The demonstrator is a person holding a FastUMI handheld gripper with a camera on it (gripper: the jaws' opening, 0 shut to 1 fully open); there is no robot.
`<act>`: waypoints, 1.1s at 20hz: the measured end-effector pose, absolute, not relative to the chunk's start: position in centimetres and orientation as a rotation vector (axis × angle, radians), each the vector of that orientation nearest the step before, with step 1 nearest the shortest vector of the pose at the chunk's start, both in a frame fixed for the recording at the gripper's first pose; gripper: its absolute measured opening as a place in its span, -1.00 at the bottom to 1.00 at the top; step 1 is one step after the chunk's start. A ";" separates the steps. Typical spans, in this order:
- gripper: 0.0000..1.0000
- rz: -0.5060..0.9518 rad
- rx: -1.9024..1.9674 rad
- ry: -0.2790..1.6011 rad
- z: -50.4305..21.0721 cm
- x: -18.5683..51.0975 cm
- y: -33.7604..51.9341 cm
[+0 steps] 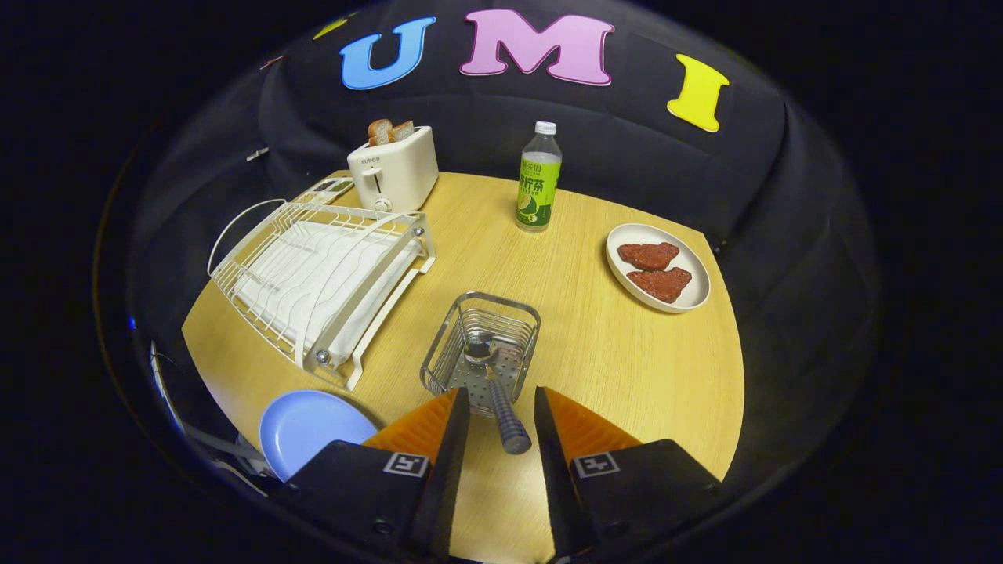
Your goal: Take the plate from the dish rack, then take the spoon from the basket and place it into the plate.
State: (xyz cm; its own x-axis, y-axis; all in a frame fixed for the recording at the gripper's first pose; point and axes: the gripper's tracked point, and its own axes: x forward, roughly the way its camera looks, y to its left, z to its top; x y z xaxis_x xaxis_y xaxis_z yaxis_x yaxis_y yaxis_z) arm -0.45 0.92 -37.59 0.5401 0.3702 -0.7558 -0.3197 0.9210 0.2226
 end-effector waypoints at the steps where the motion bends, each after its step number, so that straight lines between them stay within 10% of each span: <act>1: -0.09 0.414 0.065 0.920 -37.7 -0.4 1.1; 7: -0.67 0.438 0.120 0.945 -37.6 -0.4 1.8; 22: -0.72 0.357 0.270 0.793 -26.0 -3.3 -1.4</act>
